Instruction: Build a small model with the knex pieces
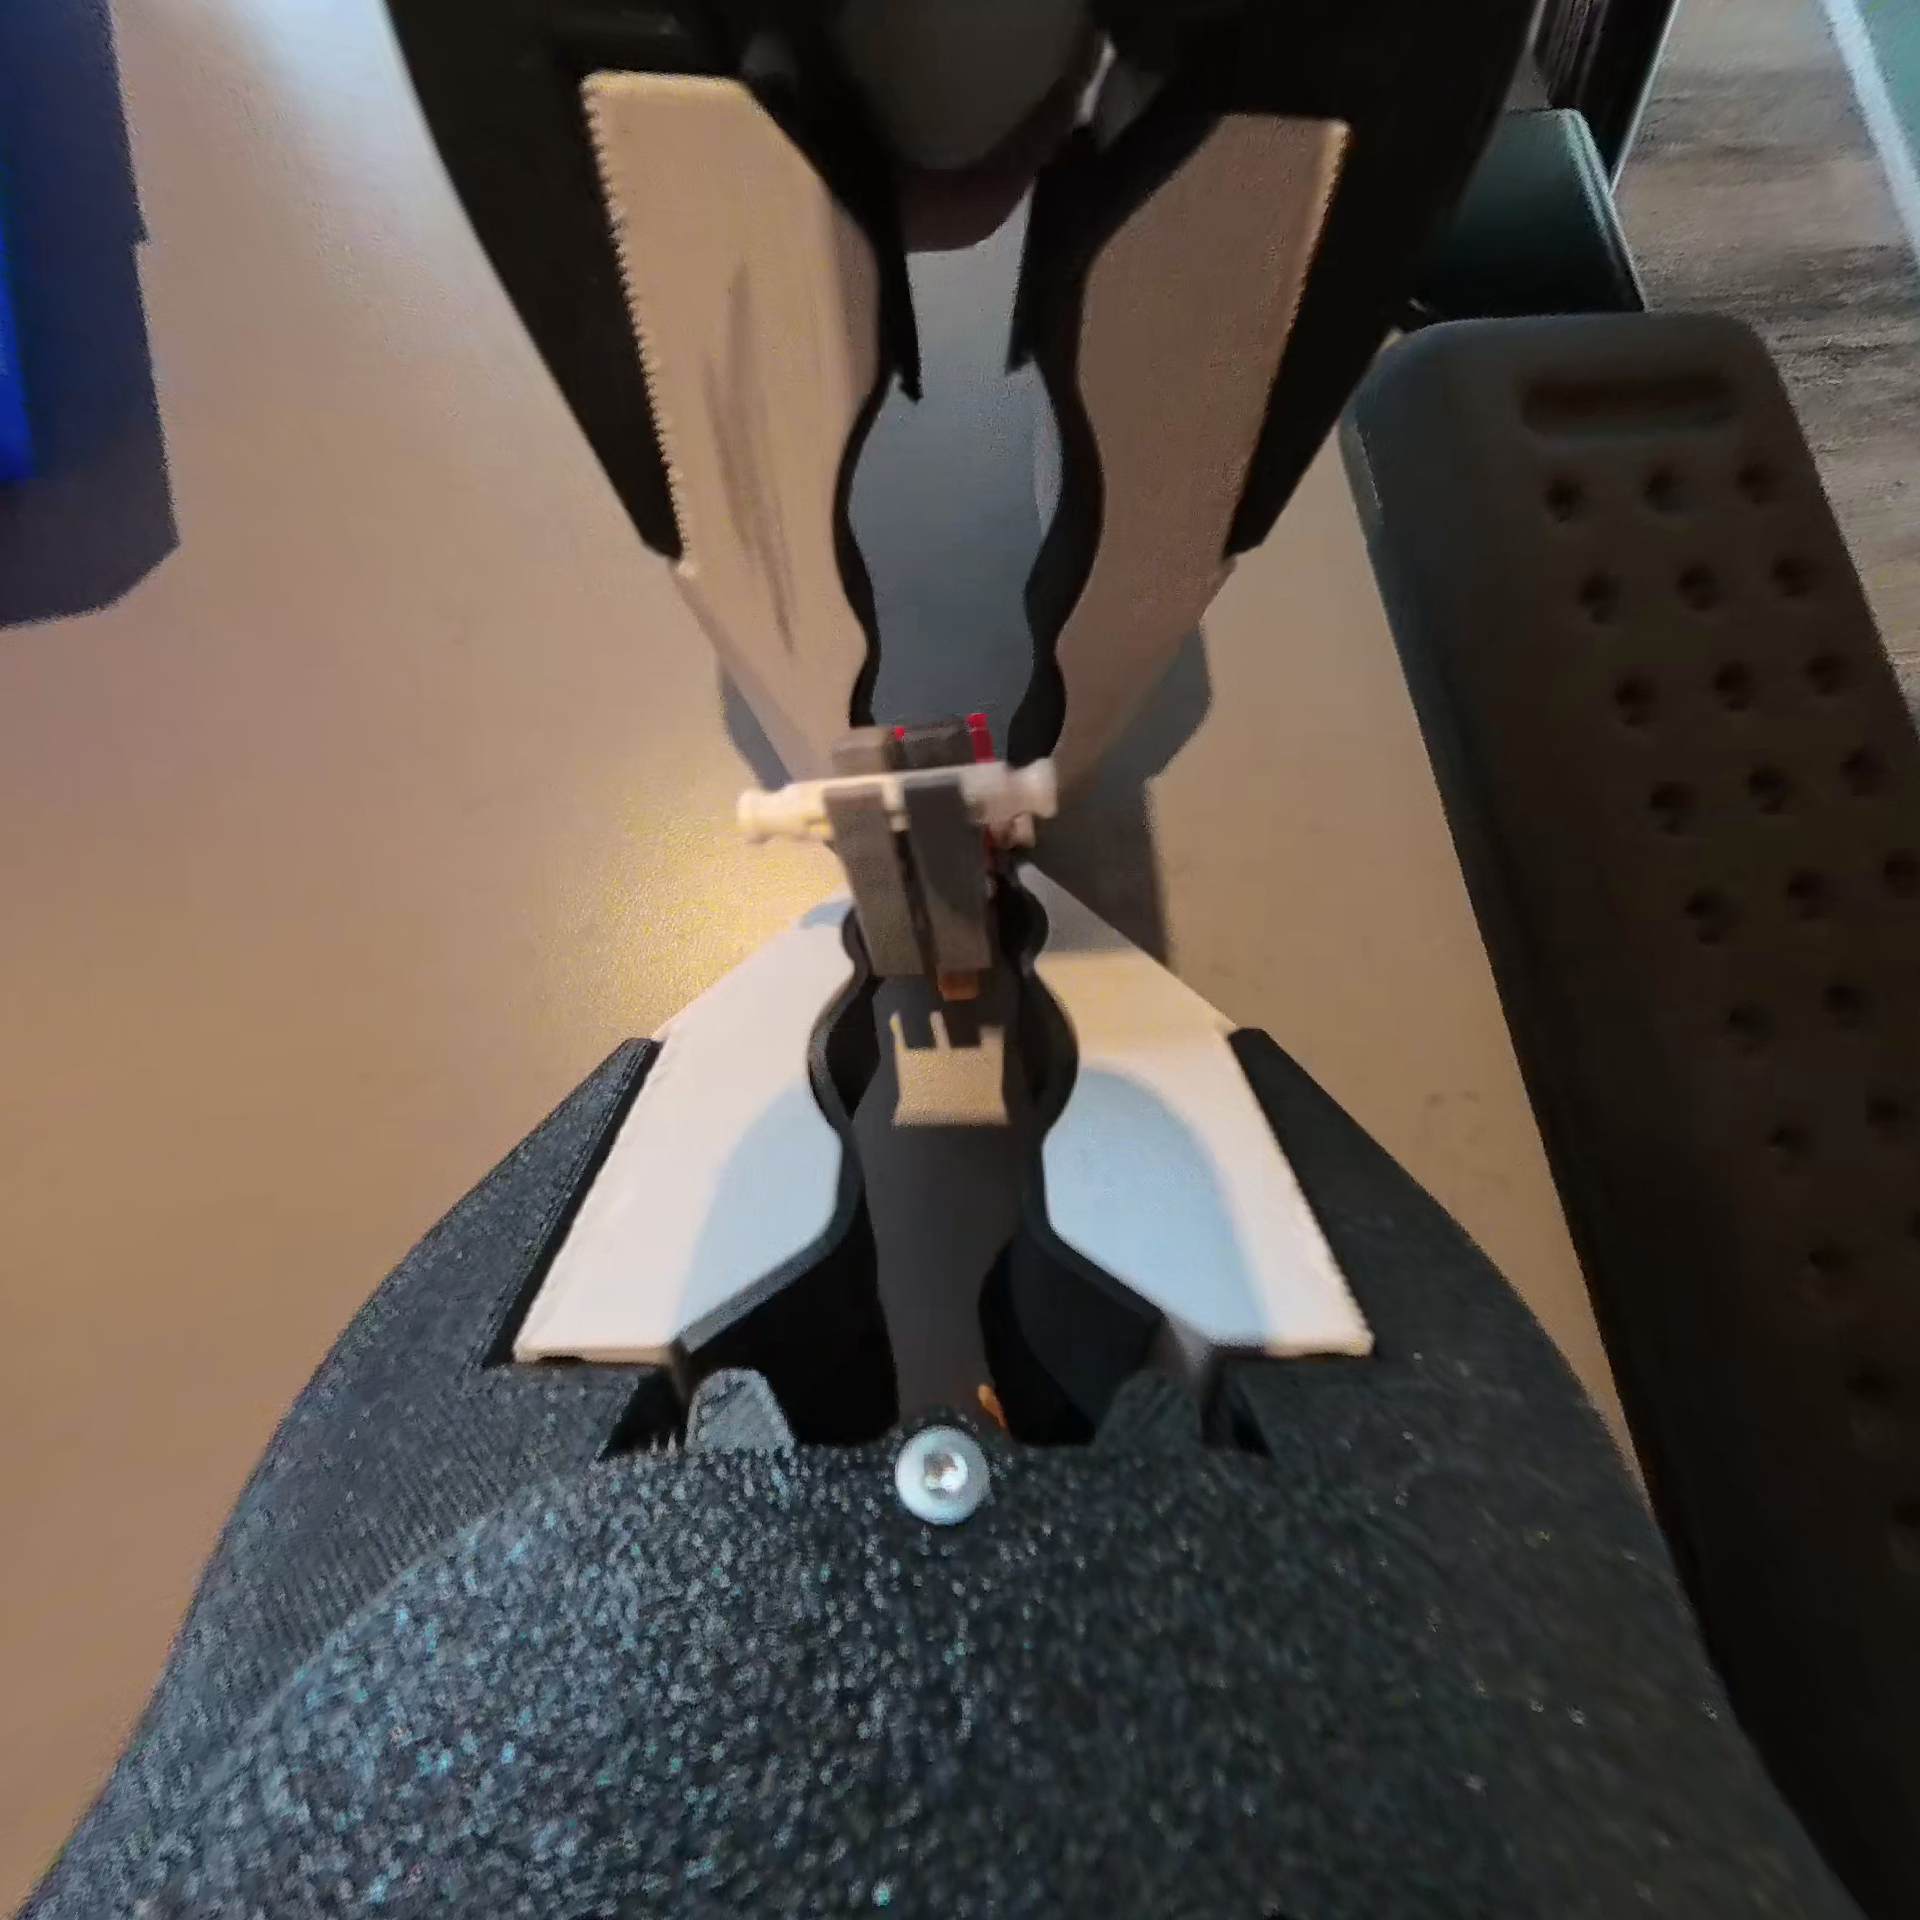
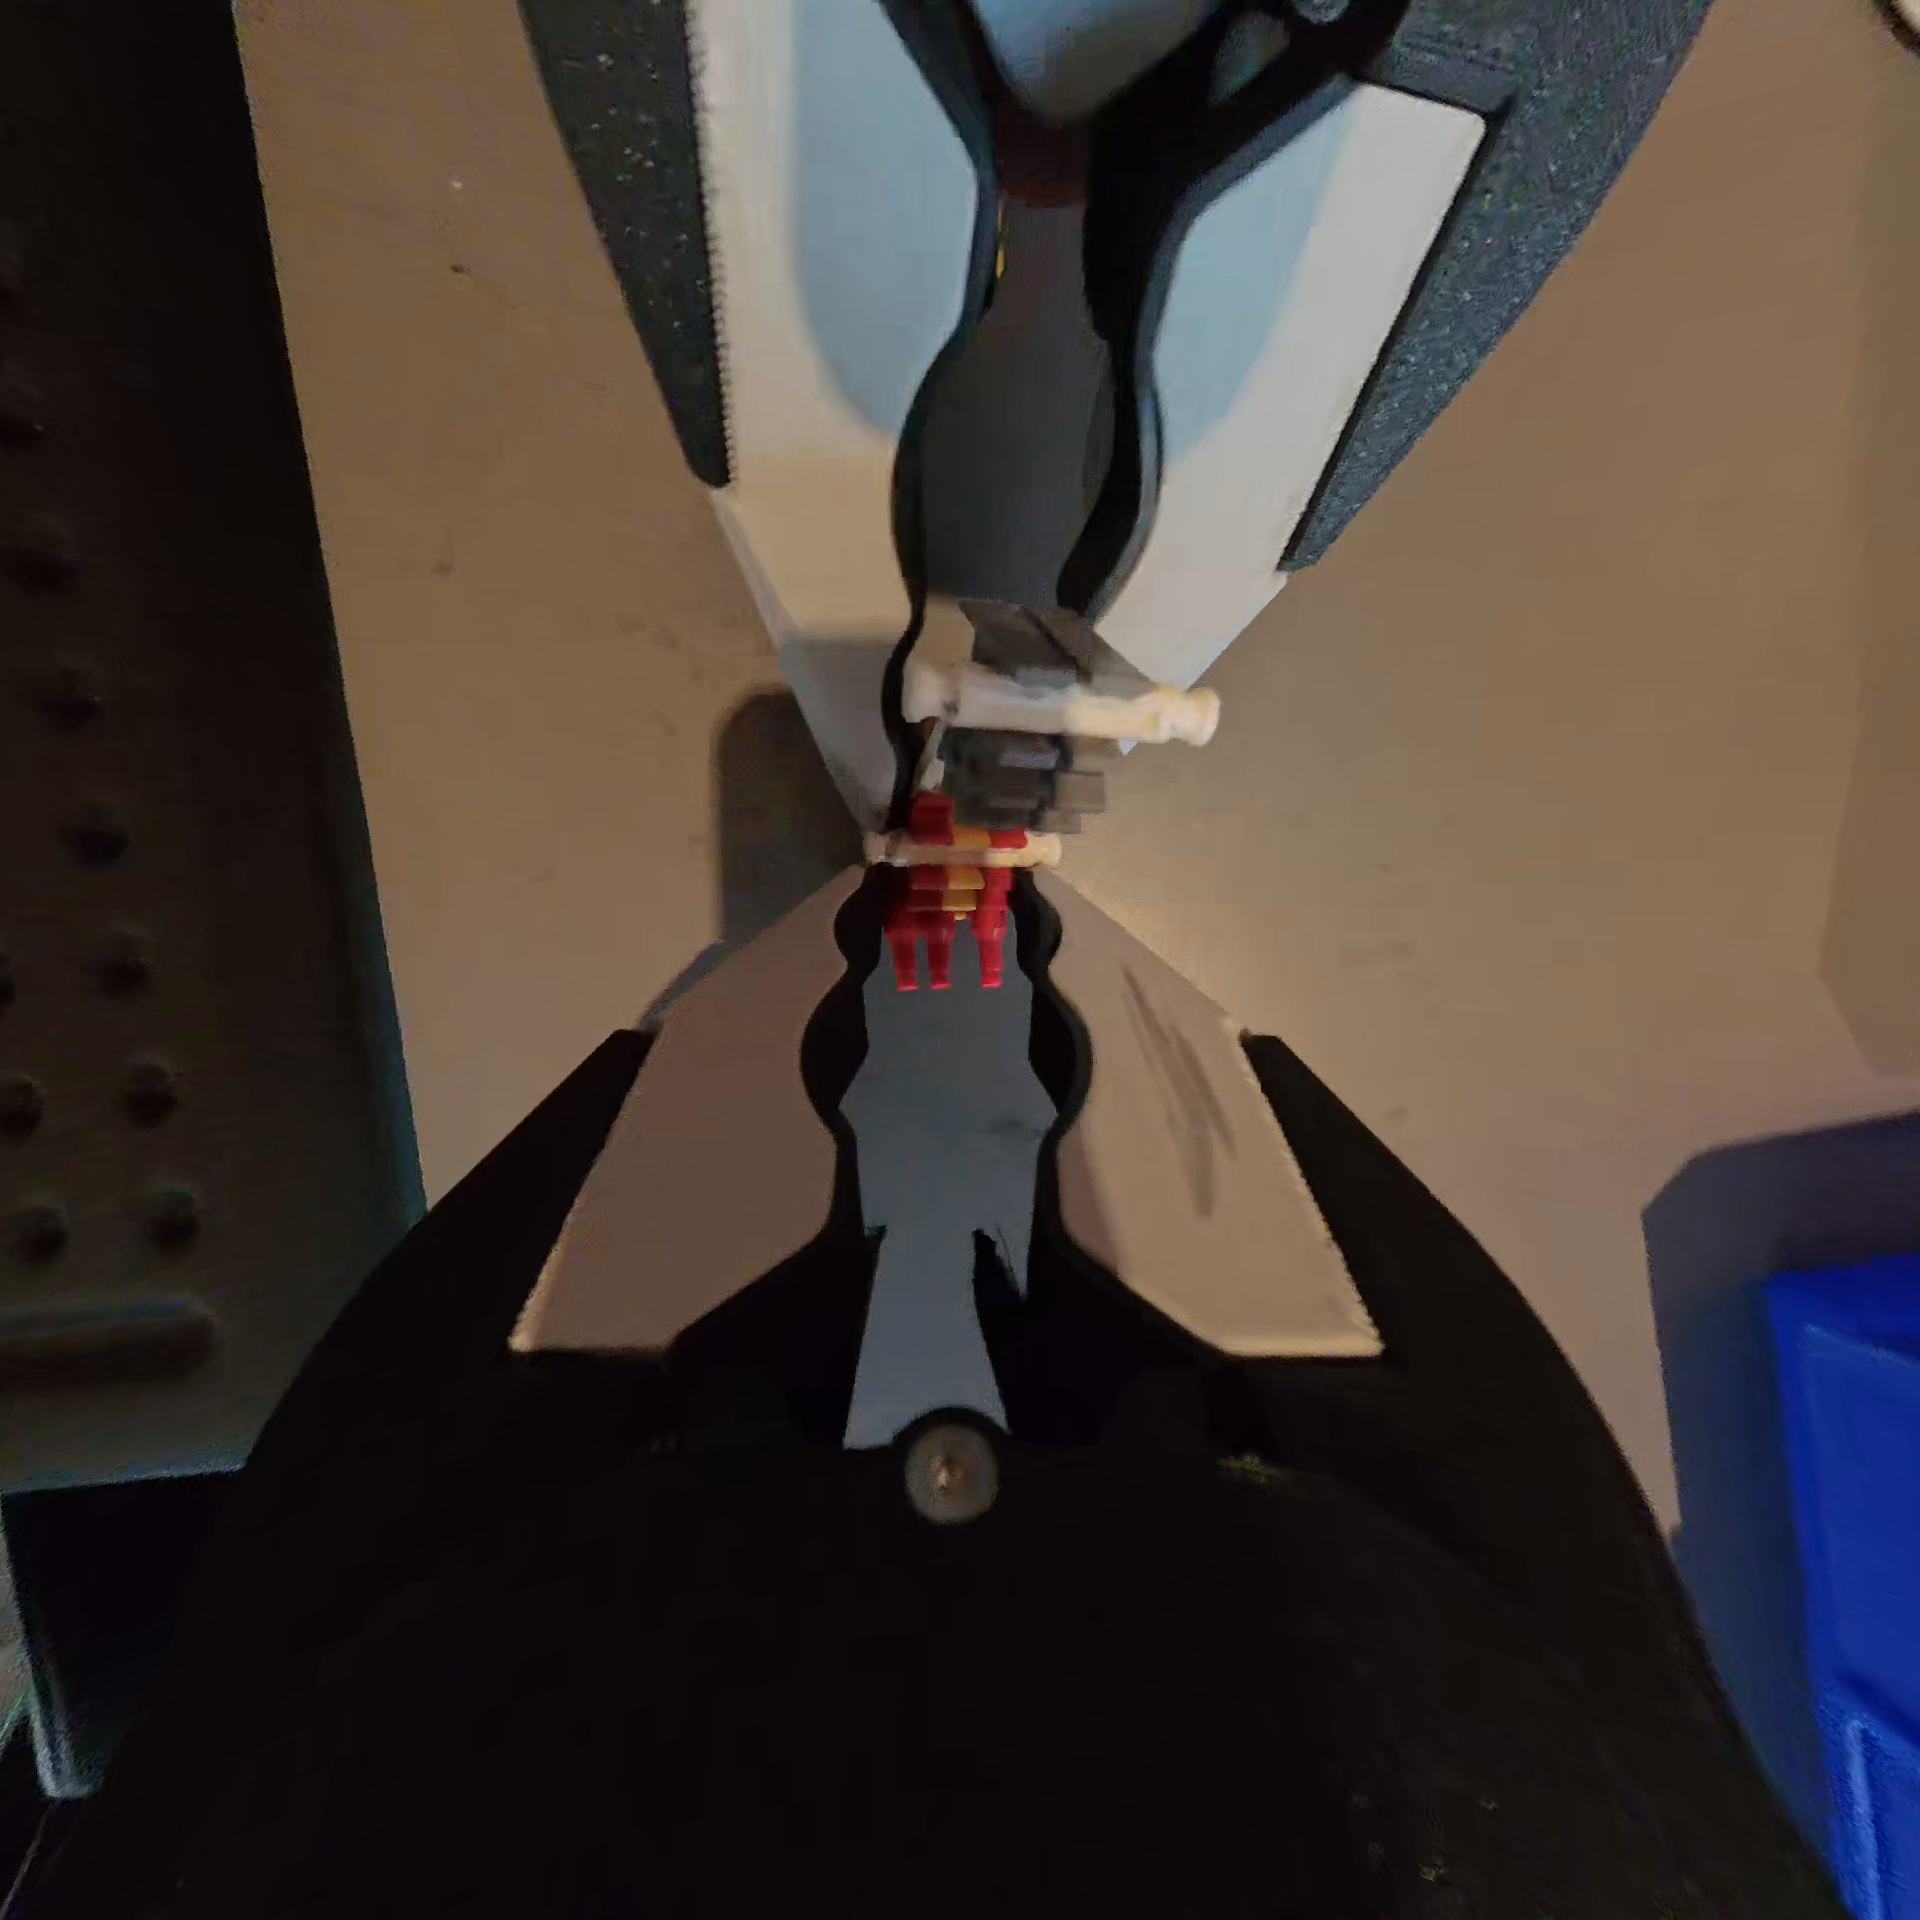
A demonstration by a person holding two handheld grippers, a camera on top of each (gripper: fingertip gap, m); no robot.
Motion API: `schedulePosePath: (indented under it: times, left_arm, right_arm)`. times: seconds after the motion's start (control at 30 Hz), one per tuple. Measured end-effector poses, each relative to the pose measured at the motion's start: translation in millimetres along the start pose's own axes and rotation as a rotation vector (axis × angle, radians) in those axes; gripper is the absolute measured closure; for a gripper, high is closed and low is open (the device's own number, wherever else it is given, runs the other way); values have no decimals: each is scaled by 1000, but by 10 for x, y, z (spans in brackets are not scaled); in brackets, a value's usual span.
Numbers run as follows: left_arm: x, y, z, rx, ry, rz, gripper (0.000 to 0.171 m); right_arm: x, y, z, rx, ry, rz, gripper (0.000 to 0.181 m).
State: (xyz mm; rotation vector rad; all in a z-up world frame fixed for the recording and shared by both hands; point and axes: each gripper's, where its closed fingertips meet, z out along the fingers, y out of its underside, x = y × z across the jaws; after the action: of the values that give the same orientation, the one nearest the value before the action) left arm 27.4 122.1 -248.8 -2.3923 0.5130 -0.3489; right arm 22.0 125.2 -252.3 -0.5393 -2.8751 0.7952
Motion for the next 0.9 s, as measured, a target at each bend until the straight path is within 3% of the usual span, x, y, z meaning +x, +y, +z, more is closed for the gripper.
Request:
schedulePosePath:
  times: [0.27,0.9]
  left_arm:
    - [5,15,0,-48,39,28,155]
    - [18,16,5,-42,43,31,154]
  right_arm:
    - [-24,27,-30,124,-29,42,157]
    - [-29,21,-40,241,180,111,158]
